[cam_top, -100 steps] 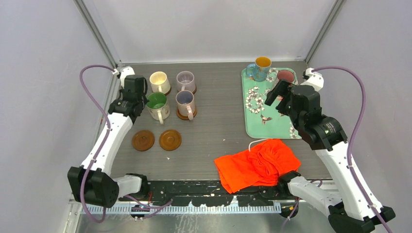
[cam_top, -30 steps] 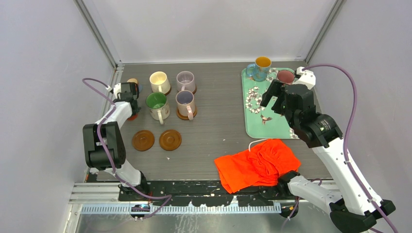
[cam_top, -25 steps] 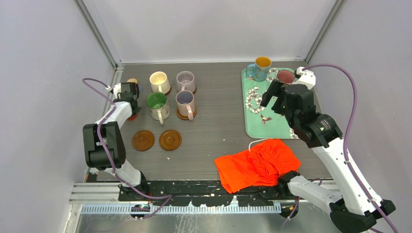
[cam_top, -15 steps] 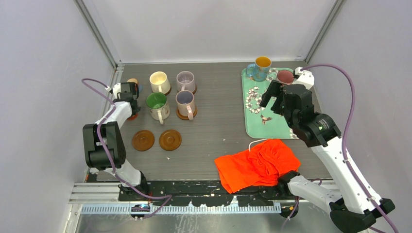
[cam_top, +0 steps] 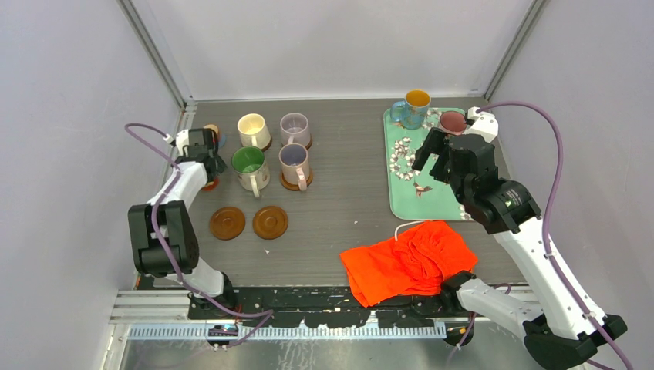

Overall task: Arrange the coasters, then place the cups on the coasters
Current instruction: Place the cup on the coaster, then pick up the cup from the tray.

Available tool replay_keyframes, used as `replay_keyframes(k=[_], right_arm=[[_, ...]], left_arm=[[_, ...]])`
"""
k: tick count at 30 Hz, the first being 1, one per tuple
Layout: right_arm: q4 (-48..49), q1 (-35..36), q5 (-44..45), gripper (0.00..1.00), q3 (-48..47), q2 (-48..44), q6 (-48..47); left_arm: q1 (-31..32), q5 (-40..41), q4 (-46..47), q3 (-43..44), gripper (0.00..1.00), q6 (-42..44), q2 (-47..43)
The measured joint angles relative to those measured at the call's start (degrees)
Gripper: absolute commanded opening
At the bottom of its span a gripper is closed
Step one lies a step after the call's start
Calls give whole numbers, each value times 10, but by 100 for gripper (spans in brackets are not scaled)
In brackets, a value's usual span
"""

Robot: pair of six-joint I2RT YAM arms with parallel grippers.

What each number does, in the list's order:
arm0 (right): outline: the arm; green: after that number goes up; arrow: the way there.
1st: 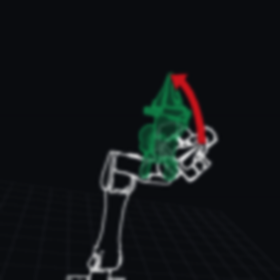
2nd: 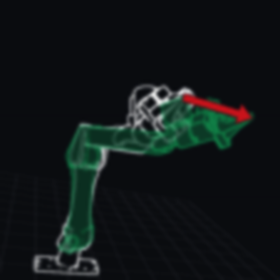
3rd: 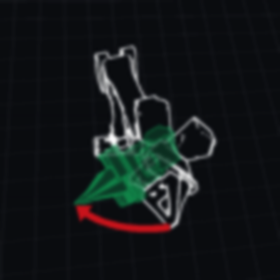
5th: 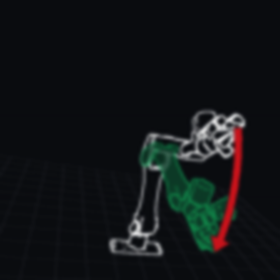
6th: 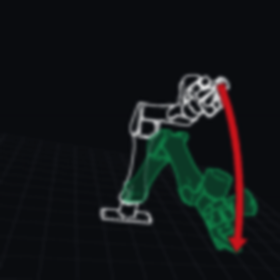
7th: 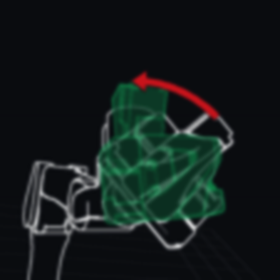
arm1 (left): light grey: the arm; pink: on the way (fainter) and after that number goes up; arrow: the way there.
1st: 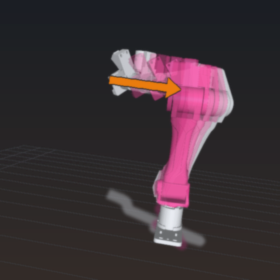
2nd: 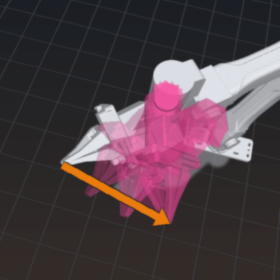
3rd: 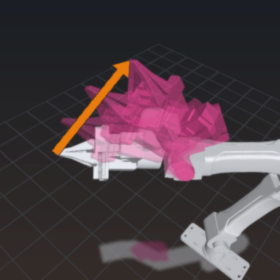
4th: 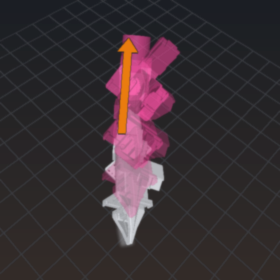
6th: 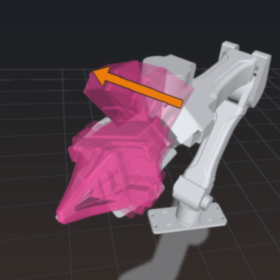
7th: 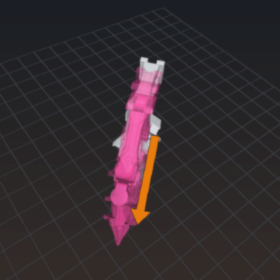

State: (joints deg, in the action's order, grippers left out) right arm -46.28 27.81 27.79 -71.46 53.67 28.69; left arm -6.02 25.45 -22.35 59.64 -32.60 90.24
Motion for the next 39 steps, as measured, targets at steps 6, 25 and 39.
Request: replay_keyframes(k=[6, 25, 39], right_arm=[[0, 1, 0, 100, 0, 1, 0], [0, 3, 19, 100, 0, 57, 9], [68, -3, 69, 100, 11, 138, 49]], left_arm=[[0, 0, -16, 3, 97, 0, -48], [104, -44, -76, 25, 100, 33, -158], [297, -158, -118, 69, 100, 104, -172]])
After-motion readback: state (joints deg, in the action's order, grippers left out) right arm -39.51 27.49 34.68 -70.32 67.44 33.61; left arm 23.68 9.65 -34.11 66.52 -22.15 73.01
